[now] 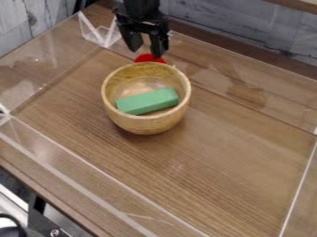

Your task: Move the red fruit to the right side of the table

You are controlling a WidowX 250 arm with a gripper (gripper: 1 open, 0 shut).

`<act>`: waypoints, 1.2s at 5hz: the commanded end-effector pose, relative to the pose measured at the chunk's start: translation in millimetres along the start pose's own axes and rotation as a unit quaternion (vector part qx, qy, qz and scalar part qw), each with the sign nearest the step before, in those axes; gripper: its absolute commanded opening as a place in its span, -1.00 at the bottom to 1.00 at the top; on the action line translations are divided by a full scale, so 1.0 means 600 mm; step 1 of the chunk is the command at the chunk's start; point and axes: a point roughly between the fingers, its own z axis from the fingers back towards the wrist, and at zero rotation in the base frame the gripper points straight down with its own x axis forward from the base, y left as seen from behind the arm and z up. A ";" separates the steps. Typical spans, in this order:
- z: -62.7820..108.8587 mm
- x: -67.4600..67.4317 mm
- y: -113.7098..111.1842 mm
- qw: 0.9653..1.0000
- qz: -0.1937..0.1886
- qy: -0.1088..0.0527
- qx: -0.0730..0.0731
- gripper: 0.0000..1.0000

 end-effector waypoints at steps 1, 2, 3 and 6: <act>0.026 0.014 -0.002 0.999 -0.010 -0.038 0.008 1.00; 0.020 0.006 -0.003 0.999 -0.011 -0.042 0.004 1.00; 0.030 0.015 -0.007 0.999 0.002 -0.051 0.009 1.00; -0.017 0.007 -0.009 0.996 0.070 -0.051 0.034 -1.00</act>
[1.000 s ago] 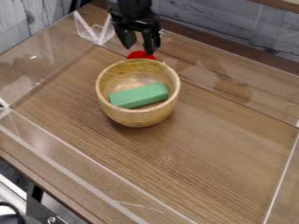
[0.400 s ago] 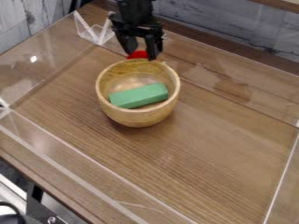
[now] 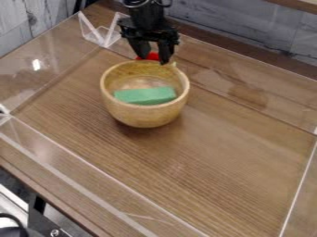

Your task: Move the red fruit to the right side of the table

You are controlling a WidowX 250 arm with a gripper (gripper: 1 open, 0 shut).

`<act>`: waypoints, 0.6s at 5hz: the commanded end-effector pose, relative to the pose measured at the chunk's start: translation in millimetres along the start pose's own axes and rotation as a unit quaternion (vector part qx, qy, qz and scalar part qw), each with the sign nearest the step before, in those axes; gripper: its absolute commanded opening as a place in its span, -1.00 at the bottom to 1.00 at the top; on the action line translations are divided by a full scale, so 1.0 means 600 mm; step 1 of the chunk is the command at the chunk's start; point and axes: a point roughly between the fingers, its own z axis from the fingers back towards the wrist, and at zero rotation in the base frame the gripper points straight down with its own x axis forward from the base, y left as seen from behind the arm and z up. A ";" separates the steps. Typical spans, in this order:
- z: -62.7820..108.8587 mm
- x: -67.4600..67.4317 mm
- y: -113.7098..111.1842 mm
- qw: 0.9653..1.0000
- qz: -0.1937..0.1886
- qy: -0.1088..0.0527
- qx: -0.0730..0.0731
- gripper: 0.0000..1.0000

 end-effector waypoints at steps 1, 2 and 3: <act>-0.003 0.002 0.002 1.000 0.016 -0.009 0.012 -1.00; 0.003 -0.007 -0.008 1.000 -0.020 -0.003 0.002 -1.00; 0.013 -0.015 -0.016 0.999 -0.051 0.002 -0.009 -1.00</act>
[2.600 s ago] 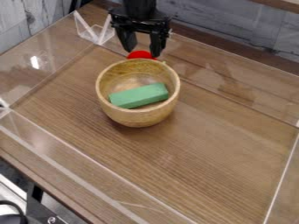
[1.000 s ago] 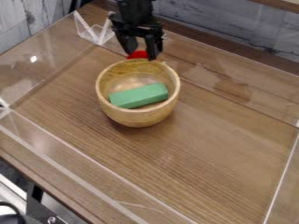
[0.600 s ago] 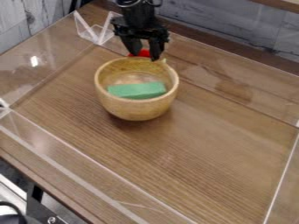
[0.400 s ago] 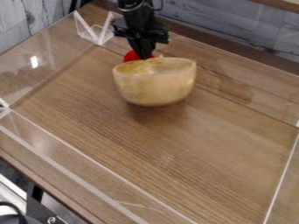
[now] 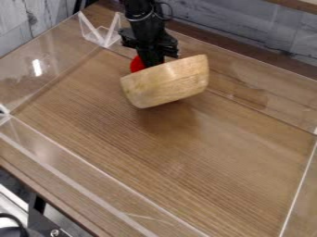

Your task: Move the red fruit to the right side of the table

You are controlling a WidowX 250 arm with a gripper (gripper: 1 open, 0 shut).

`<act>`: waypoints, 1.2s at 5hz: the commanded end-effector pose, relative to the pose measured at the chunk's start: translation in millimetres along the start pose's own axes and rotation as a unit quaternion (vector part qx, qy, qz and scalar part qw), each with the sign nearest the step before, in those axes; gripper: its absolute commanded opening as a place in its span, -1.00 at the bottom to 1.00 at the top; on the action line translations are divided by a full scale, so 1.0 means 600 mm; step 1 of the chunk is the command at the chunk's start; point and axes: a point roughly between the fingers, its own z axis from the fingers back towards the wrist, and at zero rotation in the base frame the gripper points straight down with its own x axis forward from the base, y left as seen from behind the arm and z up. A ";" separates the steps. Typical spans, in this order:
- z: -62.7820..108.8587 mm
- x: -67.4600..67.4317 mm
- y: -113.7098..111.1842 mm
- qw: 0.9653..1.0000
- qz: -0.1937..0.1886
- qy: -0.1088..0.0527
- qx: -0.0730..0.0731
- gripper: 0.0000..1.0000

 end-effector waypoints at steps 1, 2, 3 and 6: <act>0.049 0.007 0.005 1.000 0.012 -0.027 0.009 -1.00; 0.057 -0.004 0.017 0.999 0.033 -0.023 0.011 -1.00; 0.062 -0.004 0.024 1.000 0.022 -0.020 0.011 -1.00; 0.070 -0.017 0.028 1.000 0.003 -0.014 0.011 -1.00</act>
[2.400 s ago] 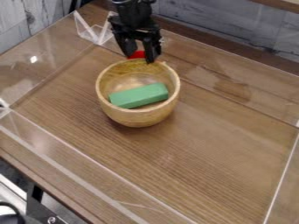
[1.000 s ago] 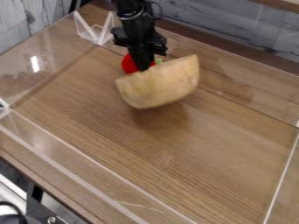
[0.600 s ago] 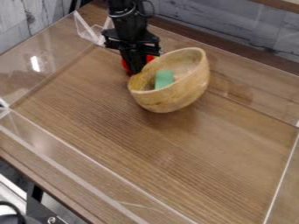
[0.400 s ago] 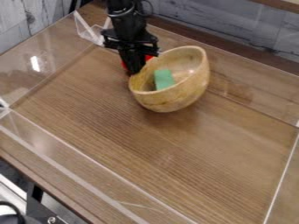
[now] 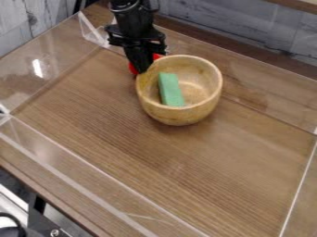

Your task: Move the red fruit to the right side of the table

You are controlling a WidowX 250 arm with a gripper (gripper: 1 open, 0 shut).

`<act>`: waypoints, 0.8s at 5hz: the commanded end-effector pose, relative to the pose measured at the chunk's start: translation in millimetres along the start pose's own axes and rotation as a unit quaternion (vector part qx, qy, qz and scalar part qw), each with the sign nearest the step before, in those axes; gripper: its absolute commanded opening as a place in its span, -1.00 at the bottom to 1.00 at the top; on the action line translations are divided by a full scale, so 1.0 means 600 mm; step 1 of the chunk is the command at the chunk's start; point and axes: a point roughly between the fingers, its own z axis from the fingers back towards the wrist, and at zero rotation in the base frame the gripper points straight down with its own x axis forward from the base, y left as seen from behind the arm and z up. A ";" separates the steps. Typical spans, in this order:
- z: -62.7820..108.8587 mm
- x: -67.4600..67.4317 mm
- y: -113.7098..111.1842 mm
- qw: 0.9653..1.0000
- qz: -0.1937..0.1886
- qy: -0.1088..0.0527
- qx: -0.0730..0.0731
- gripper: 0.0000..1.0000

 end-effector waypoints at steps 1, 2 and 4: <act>0.029 0.003 0.012 1.000 0.002 -0.026 0.016 -1.00; 0.026 -0.002 0.013 0.999 0.006 -0.025 0.018 -1.00; 0.003 -0.024 0.003 1.000 -0.010 -0.022 0.016 -1.00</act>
